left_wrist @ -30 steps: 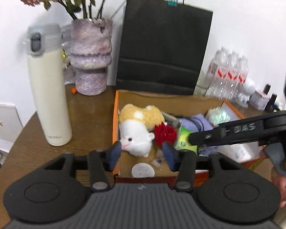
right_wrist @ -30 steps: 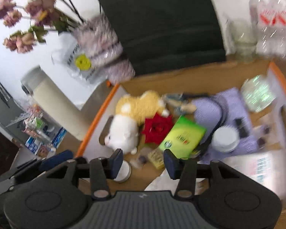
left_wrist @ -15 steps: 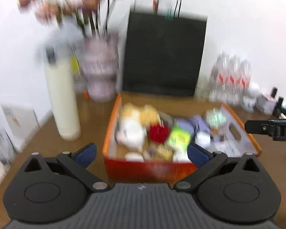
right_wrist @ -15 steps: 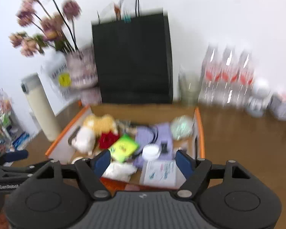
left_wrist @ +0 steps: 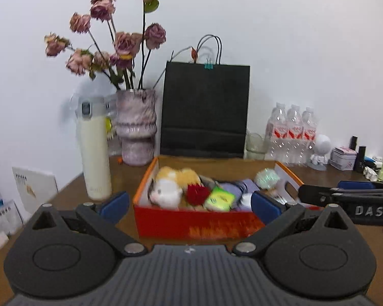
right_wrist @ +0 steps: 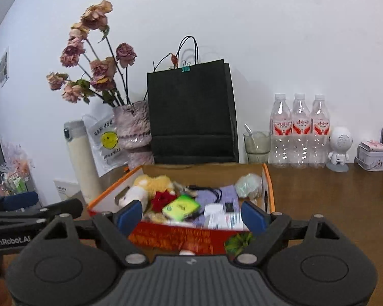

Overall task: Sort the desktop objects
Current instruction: 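Withdraw both open tools toward the last white item and clear packet, then grasp the small white cap with the left tool while the right tool grasps the clear packet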

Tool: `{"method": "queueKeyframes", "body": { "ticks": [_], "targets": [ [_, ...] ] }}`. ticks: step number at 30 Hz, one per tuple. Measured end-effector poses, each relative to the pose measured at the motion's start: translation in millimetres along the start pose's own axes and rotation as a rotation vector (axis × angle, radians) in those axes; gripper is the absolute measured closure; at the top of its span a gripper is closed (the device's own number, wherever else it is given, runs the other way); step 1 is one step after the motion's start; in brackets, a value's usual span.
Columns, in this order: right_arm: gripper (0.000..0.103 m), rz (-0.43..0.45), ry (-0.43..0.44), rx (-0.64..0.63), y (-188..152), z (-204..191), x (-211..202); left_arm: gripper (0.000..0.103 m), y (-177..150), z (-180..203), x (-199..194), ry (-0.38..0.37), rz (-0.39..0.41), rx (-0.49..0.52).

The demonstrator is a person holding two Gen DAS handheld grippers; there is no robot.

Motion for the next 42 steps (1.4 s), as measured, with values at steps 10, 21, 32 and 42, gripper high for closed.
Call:
{"method": "queueKeyframes", "body": {
  "ticks": [10, 21, 32, 42],
  "targets": [
    [0.019, -0.126, 0.021, -0.016, -79.7, 1.8, -44.7, 0.000, -73.2, 15.0, -40.6, 0.032, -0.085, 0.051],
    [0.020, -0.209, -0.026, -0.074, -133.4, 13.7, -102.8, 0.000, -115.5, 32.1, -61.1, -0.022, -0.225, 0.112],
    [0.037, -0.307, -0.061, 0.073, -105.4, 54.4, -17.0, 0.000, -82.2, 44.3, 14.0, -0.114, -0.205, 0.075],
    [0.075, -0.334, -0.161, 0.066, -82.3, 83.5, 49.6, 0.025, -65.5, 66.2, 100.3, -0.207, -0.265, 0.029]
  ]
}}
Point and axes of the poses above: each gripper's, at about its wrist camera, not at the fingertips, and x roughly the way its jaws point, z to its right, y to its top, the point moved 6 cm from there along x, roughly the way its jaws point, and after that the axes turned 2 degrees about x, right-handed, at the moved point
